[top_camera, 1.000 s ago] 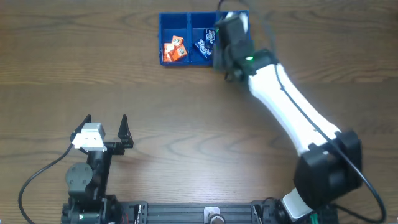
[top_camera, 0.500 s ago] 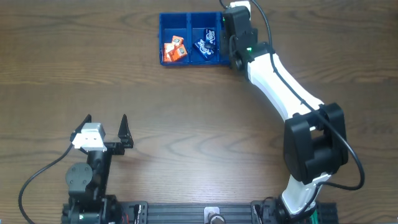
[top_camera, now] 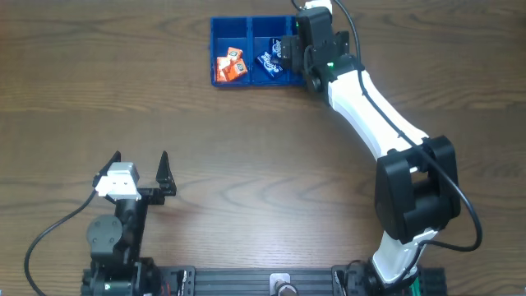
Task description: Sort Candies Into Trays
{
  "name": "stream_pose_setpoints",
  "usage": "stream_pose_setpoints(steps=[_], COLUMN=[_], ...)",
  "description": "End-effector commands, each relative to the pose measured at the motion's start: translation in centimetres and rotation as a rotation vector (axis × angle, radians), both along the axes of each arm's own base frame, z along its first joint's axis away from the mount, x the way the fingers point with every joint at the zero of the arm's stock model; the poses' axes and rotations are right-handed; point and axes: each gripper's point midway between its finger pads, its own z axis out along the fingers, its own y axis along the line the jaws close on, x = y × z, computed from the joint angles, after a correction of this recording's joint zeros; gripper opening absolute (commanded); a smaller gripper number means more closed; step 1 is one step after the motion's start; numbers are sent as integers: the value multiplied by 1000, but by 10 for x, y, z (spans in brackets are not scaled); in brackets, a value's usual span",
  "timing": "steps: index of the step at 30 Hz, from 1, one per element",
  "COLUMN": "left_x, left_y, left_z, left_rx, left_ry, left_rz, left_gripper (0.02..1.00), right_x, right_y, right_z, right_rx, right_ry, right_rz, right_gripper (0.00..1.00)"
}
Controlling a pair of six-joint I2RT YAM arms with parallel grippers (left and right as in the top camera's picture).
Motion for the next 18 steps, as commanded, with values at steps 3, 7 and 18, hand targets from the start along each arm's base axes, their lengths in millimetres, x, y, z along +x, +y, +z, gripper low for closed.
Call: stream_pose_setpoints(steps=[3,7,18], left_x=[-1,-1,-1], left_y=[-3,-3,-3], left_z=[-16,-16,-16], left_rx=[1,1,1], left_ry=[48,48,48], left_rz=[-21,-21,-21], left_gripper=[998,998,998], right_x=[-6,-25,-149], right_y=[-5,-36,-172], right_z=[35,97,179], right_rx=[4,-20,-59], right_ry=[-54,-131,-321], right_rz=[-1,-10,-245], right_gripper=[1000,1000,1000])
